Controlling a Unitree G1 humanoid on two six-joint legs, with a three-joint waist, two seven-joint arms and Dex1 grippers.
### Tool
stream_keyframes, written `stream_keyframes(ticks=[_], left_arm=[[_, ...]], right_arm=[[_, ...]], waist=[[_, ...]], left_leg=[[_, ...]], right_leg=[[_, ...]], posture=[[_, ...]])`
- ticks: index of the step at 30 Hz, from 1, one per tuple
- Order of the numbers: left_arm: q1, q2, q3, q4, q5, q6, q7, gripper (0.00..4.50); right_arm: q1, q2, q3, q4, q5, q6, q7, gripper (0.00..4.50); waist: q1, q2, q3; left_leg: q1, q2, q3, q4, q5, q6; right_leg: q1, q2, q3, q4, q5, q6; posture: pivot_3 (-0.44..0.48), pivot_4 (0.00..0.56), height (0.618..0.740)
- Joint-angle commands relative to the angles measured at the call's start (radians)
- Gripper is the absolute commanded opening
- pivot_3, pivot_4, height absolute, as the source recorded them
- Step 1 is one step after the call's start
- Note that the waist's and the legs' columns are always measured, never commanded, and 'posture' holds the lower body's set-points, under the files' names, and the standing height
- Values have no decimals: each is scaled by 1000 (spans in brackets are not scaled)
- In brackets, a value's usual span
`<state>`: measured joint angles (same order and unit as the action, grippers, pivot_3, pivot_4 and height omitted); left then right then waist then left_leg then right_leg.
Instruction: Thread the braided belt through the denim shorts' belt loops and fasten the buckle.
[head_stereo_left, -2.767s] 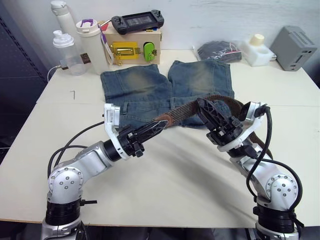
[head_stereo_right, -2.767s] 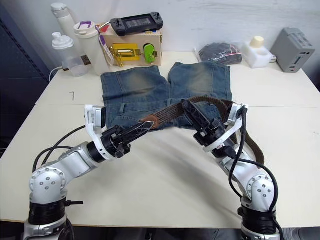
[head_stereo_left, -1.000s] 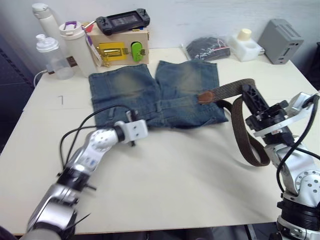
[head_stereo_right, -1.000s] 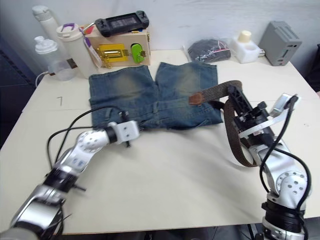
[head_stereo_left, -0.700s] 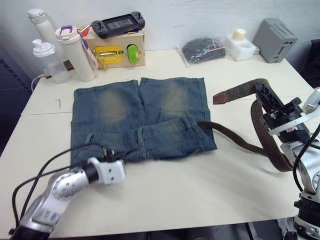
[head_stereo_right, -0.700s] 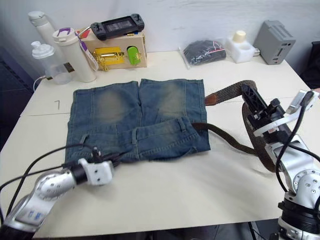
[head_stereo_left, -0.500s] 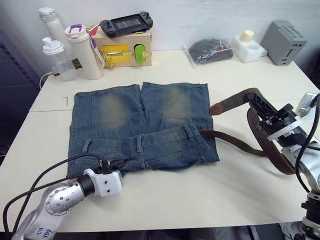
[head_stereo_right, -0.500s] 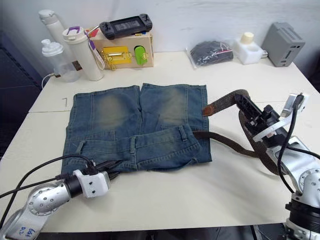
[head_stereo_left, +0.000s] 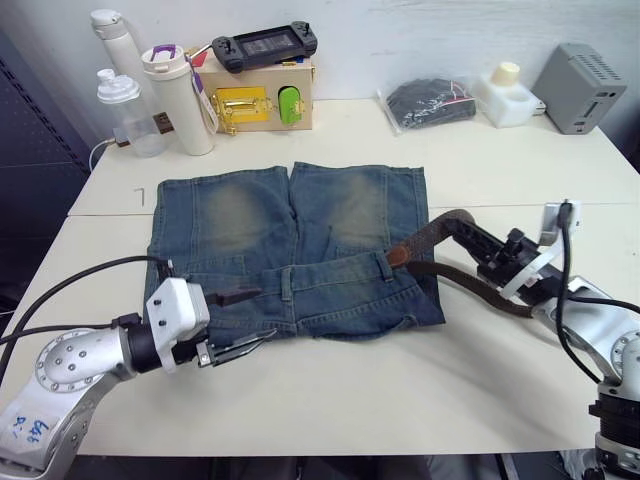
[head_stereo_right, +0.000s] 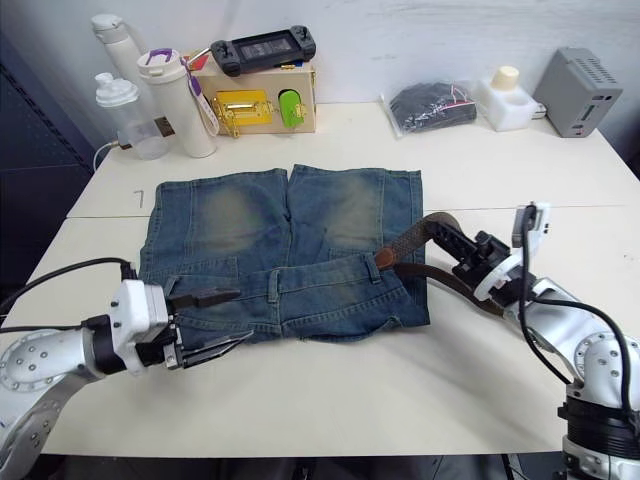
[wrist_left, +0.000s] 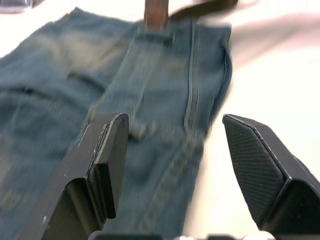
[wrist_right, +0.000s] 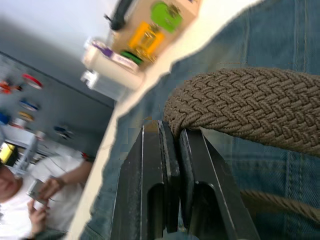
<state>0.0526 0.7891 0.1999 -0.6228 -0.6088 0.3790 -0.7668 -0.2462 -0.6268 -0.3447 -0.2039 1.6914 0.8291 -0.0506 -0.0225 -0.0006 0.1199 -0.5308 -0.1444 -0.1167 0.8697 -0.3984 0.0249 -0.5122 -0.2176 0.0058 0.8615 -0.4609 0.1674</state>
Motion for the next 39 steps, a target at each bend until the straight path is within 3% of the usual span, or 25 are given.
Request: stream_keyframes(ticks=[1, 14, 20, 25, 31, 39], left_arm=[[-97, -42, -69, 36, -9, 12, -2, 3324], [-220, -121, -156, 115, 76, 3, 2, 3324], [-322, -155, -243, 190, 174, -56, -21, 3324], [-413, -200, -337, 298, 302, -188, -51, 3324], [-498, -210, -490, 492, 552, -500, -102, 3324], [-597, -246, -554, 668, 707, -729, -89, 3324]], right_arm=[[-17, 6, 16, -43, -36, -2, -31, 0], [-20, 8, 34, -118, -144, 10, -72, 0], [-1, 116, 141, -190, -172, 4, -126, 0], [13, 158, 197, -212, -200, 9, -140, 0], [15, 166, 228, -162, -211, 46, -173, 0], [28, 223, 238, -50, -196, 89, -246, 0]], waist=[[-1, 0, 0], [-4, -1, 0], [-5, -1, 0], [-5, -2, 0], [-6, -2, 0], [-5, -6, -2]], left_leg=[[0, 0, 0, 0, 0, 0], [0, 0, 1, 0, 0, 0], [0, 0, 0, 1, 0, 0], [0, -1, 0, 1, 0, 0], [0, -1, 0, 0, 0, 0], [0, -1, -1, 1, 0, 0]], right_leg=[[0, 0, 0, 0, 0, 0], [0, 0, 0, 1, 0, 0], [0, 0, 0, 2, 0, 0], [0, 0, 0, 3, 0, 0], [-1, 0, 0, 3, 0, 0], [0, 0, 0, 4, 1, 1]], posture=[[0, 150, 645], [0, 150, 645], [0, 150, 645], [0, 150, 645], [0, 150, 645], [0, 150, 645]])
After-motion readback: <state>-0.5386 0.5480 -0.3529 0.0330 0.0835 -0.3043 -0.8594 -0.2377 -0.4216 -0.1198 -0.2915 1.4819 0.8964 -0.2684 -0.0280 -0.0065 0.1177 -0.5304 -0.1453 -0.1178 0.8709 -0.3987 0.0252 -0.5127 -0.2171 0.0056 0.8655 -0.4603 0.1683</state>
